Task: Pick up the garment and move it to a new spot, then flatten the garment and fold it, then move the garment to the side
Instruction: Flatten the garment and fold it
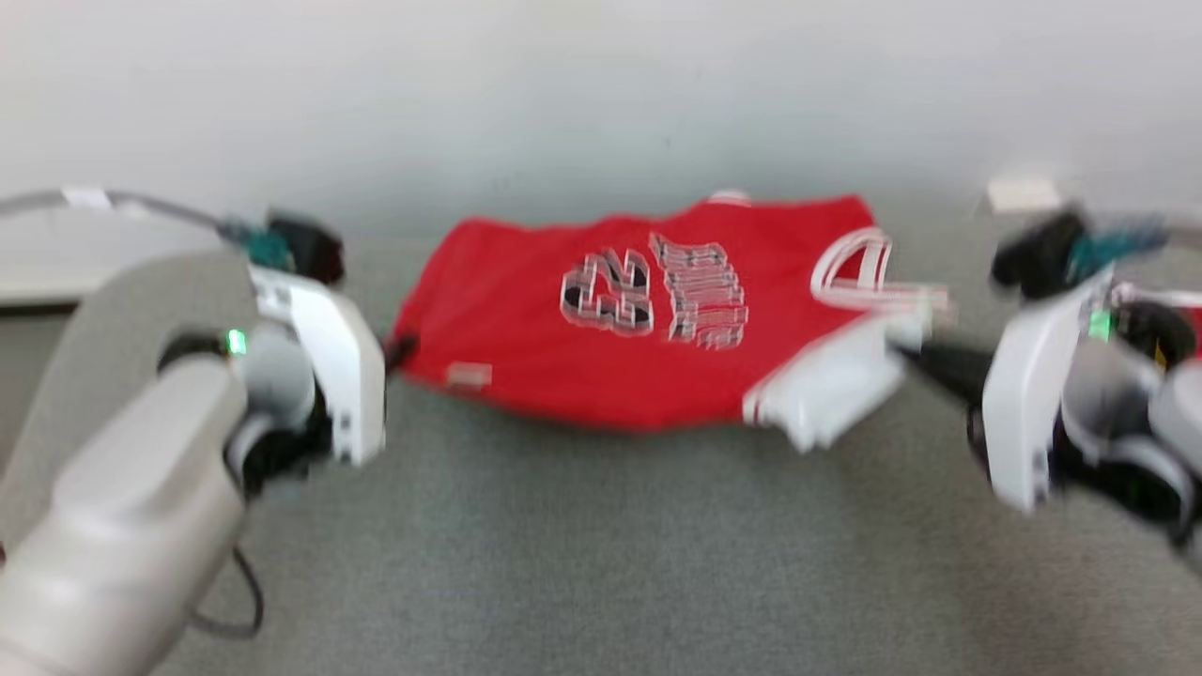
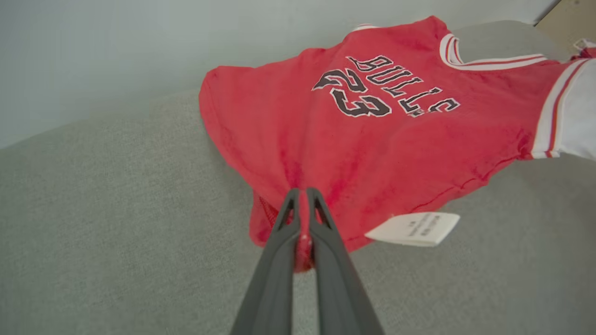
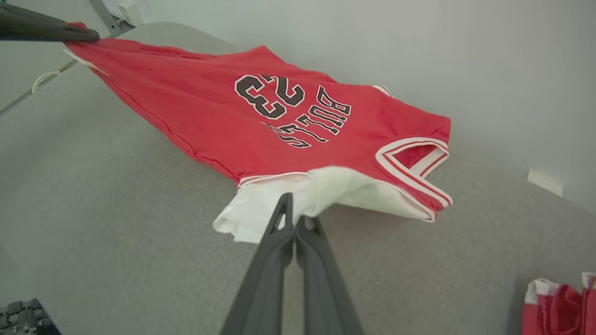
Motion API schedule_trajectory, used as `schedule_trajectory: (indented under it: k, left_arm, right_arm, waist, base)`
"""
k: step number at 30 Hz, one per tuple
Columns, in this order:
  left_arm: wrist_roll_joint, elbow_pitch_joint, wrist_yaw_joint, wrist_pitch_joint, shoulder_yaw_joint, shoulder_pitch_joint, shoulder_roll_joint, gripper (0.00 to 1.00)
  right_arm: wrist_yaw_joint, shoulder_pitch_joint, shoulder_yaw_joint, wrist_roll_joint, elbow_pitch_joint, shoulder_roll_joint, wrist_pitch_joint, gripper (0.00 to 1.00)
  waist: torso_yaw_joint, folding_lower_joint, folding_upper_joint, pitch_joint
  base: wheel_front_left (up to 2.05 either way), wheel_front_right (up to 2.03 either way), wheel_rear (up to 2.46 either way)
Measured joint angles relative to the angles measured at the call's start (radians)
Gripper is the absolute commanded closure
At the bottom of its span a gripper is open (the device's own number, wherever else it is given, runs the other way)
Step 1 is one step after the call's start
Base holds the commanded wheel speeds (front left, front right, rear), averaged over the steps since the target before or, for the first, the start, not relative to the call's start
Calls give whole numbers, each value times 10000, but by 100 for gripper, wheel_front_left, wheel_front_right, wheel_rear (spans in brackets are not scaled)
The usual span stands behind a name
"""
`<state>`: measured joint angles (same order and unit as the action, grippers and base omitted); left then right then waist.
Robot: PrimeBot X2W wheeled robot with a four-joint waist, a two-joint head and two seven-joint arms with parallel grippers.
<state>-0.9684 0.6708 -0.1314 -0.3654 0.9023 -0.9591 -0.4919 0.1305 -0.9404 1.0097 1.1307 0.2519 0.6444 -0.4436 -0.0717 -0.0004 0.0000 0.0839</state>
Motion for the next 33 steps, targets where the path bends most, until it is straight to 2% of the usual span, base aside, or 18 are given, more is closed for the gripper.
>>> schedule_trajectory:
  k: [4, 5, 6, 7, 8, 9, 12, 15, 16, 17, 18, 22, 26, 29, 33]
  left_arm:
    - [-548, -901, 6, -886, 255, 1094, -637, 100]
    - [-548, -901, 6, -886, 255, 1094, -637, 100]
    - [-713, -1446, 178, -1185, 314, 1582, -959, 100]
    - [-713, -1446, 178, -1185, 314, 1582, -959, 100]
    - [-1062, -2105, 476, -1457, 309, 2112, -1254, 100]
    - [-1062, -2105, 476, -1457, 309, 2112, -1254, 100]
    - [-1396, -3622, 1129, -1848, 318, 3130, -1992, 100]
    - [-1732, -4945, 1695, -2207, 387, 3953, -2679, 100]
    - [-1732, -4945, 1695, -2207, 387, 3953, -2679, 100]
    - [-1894, -5781, 2107, -2464, 430, 4426, -3122, 100]
    - [-1894, -5781, 2107, -2464, 430, 4426, -3122, 100]
    - [-2253, -7357, 2798, -3047, 589, 5187, -3962, 100]
    - [-2454, -8289, 3310, -3511, 604, 5354, -4357, 100]
    - [-2460, -8460, 3350, -3634, 564, 5264, -4339, 100]
    - [-2428, -8009, 3241, -3749, 460, 4753, -4033, 100]
  right_arm:
    - [0, 1270, 198, 439, -1549, 863, -1045, 100]
    - [0, 1270, 198, 439, -1549, 863, -1045, 100]
    - [0, 1839, 184, 662, -2316, 1308, -1536, 100]
    - [0, 1839, 184, 662, -2316, 1308, -1536, 100]
    - [0, 2395, 142, 840, -3095, 1806, -2015, 100]
    - [0, 2395, 142, 840, -3095, 1806, -2015, 100]
    - [0, 3463, -165, 961, -4437, 2775, -2713, 100]
    - [0, 4291, -575, 1143, -5212, 3304, -3072, 100]
    - [0, 4291, -575, 1143, -5212, 3304, -3072, 100]
    - [0, 4824, -874, 1248, -5586, 3609, -3287, 100]
    - [0, 4824, -874, 1248, -5586, 3609, -3287, 100]
    - [0, 5801, -1465, 1524, -6132, 3965, -3699, 100]
    - [0, 6305, -2029, 1496, -6332, 3958, -4176, 100]
    - [0, 6475, -2452, 1551, -6245, 3551, -4583, 100]
    - [0, 6400, -3047, 1576, -5632, 2846, -5269, 100]
  waist:
    - [-101, -1, 0, -721]
    - [-101, -1, 0, -721]
    - [-164, -2, 0, -973]
    - [-164, -2, 0, -973]
    - [-247, -2, 0, -1119]
    - [-247, -2, 0, -1119]
    - [-373, -1, 1, -1224]
    - [-410, 0, 0, -1248]
    - [-410, 0, 0, -1248]
    - [-401, 1, 1, -1260]
    - [-401, 1, 1, -1260]
    - [-382, 1, 1, -1232]
    - [-333, 2, 1, -1106]
    - [-307, 3, 0, -943]
    - [-284, 4, 1, -623]
  base:
    - [0, 0, 0]
    - [0, 0, 0]
    - [0, 0, 0]
    - [0, 0, 0]
    - [0, 0, 0]
    - [0, 0, 0]
    - [0, 0, 0]
    - [0, 0, 0]
    - [0, 0, 0]
    - [0, 0, 0]
    - [0, 0, 0]
    - [0, 0, 0]
    - [0, 0, 0]
    - [0, 0, 0]
    - [0, 0, 0]
